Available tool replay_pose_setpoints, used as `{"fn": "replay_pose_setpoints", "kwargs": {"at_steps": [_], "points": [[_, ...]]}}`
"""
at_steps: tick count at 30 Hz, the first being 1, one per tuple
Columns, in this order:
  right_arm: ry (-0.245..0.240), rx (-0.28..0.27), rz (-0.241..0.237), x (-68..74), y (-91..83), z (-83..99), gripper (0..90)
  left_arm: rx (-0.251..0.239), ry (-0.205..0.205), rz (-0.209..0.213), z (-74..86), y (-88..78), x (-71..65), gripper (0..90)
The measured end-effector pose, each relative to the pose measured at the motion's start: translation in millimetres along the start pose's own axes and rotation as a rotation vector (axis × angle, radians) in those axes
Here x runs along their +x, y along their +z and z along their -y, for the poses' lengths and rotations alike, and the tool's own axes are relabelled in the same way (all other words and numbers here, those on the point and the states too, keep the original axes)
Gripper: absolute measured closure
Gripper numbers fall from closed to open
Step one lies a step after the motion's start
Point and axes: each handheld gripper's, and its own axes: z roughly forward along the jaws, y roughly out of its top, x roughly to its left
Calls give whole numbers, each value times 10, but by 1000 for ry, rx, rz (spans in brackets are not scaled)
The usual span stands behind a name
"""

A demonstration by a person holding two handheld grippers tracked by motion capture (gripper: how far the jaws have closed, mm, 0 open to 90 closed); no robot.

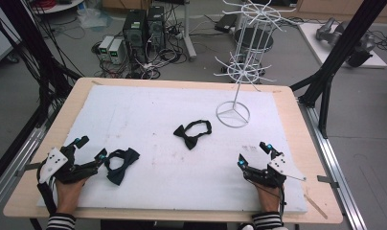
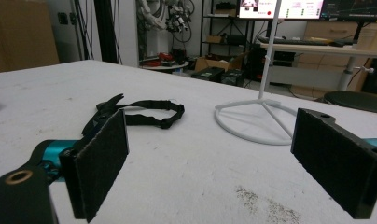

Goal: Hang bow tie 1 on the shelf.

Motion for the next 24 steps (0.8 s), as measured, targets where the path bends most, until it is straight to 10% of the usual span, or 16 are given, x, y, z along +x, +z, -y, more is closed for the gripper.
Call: {"fn": "replay_pose_setpoints", "kwargs": {"at_steps": [24], "points": [[-9,12,12,21,3,-2,105,19,-11,20,-8,16,21,160]]}}
